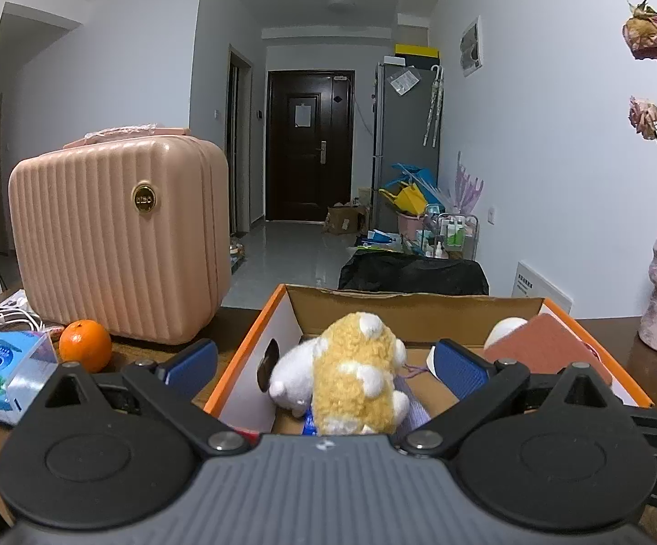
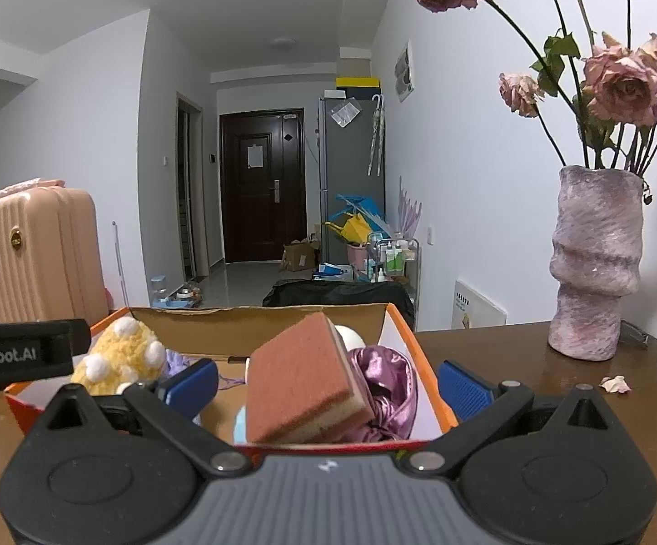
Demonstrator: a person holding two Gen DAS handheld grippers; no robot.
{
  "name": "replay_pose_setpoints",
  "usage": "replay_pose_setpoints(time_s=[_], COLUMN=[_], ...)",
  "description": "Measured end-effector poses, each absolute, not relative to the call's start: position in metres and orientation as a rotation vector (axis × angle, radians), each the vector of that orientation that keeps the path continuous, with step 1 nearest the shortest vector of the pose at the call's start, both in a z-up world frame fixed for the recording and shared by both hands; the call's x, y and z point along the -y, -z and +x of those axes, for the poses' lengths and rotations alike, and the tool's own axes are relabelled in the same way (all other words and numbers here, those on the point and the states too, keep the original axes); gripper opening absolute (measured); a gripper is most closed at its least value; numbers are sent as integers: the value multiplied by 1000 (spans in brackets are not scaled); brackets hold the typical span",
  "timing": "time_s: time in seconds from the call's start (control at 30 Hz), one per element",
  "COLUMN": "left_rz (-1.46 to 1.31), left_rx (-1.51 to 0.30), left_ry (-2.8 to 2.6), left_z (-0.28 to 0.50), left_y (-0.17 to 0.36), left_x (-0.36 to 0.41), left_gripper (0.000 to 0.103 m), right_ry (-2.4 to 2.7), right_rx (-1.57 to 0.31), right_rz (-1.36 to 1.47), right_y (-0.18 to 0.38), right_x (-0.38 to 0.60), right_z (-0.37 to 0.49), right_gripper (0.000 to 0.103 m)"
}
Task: Organize soft objects
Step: 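Move both grippers back from the box toward the slipper and plastic bag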
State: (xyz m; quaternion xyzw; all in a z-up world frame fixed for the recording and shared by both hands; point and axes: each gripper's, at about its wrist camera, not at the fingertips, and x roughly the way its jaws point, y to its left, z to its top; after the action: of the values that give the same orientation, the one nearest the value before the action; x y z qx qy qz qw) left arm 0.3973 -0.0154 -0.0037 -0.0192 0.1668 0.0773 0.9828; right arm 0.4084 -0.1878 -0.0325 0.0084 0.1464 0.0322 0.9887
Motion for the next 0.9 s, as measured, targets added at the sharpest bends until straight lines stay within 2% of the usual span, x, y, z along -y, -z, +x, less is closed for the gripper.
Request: replay_pose_setpoints(time_s=[0.9], left_rz=[-34], left_rx=[-378], left_ry=[-135], left_z=[322], left_y=[7], left_x=[18], left_gripper=[103], right_ry=[-83], right_rx=[-299], right_rz=[-52], right_y=[36], right_x=[206], right_z=[327], right_gripper=[103])
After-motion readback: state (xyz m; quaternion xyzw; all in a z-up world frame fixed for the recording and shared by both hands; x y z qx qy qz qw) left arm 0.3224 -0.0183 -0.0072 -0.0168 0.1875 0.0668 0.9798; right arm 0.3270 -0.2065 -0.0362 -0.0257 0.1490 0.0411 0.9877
